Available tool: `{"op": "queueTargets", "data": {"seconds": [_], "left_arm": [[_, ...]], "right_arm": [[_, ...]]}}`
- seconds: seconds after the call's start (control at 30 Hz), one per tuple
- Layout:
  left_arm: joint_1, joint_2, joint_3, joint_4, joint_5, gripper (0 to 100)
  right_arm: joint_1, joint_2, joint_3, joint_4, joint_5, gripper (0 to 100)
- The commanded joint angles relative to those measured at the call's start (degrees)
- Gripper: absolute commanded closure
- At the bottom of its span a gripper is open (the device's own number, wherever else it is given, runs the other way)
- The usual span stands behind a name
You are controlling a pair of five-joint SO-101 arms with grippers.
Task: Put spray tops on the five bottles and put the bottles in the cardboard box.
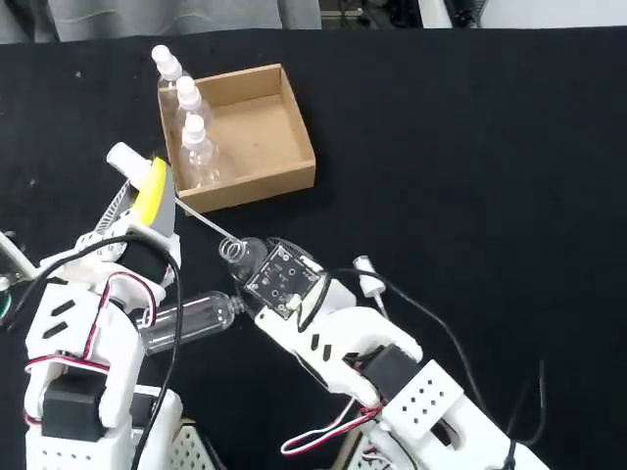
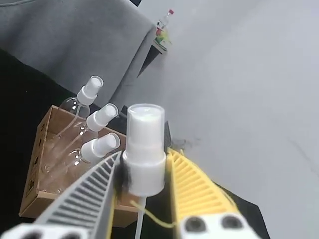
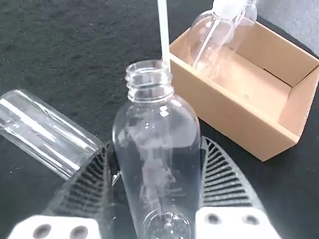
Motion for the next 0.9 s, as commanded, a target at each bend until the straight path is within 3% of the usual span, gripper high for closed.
{"op": "queueTargets", "data": {"seconds": [0.0, 0.47, 0.77, 0.87], "left_arm": [[0.57, -0.62, -0.84, 0.18, -0.62, 97], [-2.95, -1.23, -5.41, 0.09, -0.62, 97], [-2.95, -11.25, -1.71, 0.26, -0.79, 97], [-2.51, -14.33, -0.04, 0.00, -4.57, 97]], "right_arm": [[-0.62, -1.19, -0.66, -1.67, 0.09, 88.5], [-0.62, -1.19, -0.66, -1.67, 0.09, 88.5], [-0.62, -1.19, -0.66, -1.67, 0.09, 88.5], [-0.62, -1.19, -0.57, -1.67, 0.09, 88.5]]}}
